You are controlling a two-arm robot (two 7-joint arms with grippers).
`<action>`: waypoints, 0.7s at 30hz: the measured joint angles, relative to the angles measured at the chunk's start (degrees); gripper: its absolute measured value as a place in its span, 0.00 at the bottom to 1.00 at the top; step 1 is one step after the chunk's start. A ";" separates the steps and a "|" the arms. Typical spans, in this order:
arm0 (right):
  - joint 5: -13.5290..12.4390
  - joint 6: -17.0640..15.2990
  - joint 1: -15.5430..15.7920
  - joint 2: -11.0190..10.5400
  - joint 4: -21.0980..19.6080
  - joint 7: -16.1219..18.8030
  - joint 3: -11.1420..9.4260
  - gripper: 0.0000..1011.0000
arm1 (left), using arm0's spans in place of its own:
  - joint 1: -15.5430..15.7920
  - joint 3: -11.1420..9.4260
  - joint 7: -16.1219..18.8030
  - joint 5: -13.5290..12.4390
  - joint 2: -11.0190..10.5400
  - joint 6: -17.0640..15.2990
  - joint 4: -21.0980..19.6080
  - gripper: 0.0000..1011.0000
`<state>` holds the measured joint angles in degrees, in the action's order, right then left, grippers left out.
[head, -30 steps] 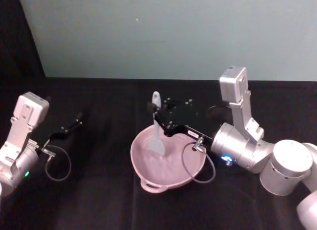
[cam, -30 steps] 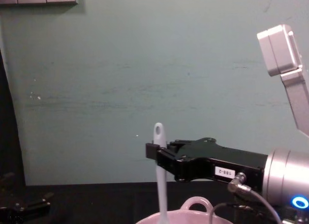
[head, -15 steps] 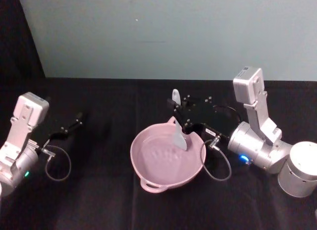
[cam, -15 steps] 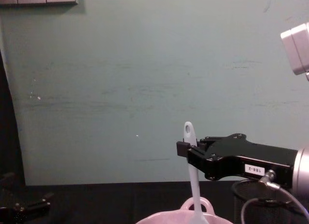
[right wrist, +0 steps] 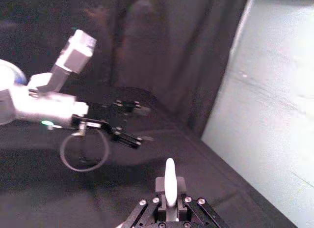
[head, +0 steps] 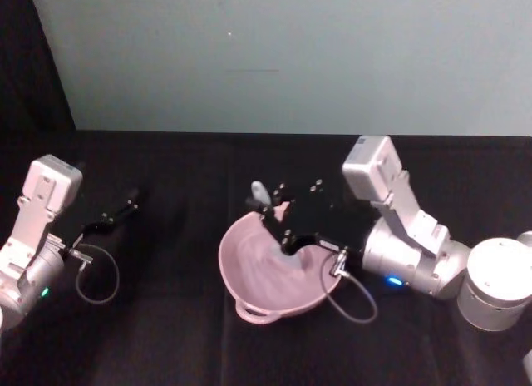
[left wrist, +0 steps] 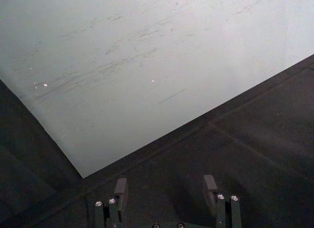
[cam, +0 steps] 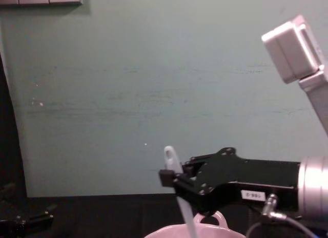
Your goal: Use the one hand to pick up the spoon and stir the clear water in the bowl.
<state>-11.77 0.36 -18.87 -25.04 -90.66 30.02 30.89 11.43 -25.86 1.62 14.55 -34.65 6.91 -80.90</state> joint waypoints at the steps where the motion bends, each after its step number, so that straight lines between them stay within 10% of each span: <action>1: 0.01 -0.04 -0.15 0.12 0.00 0.33 0.28 0.11 | 0.00 0.00 0.00 0.00 0.00 0.00 0.00 0.99; 21: -8.81 1.96 -2.09 5.32 7.20 3.46 0.57 0.11 | 0.00 0.00 0.00 0.00 0.00 0.00 0.00 0.99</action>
<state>-20.58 2.33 -20.96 -19.72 -83.46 33.49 31.46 11.43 -25.86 1.62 14.55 -34.64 6.91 -80.90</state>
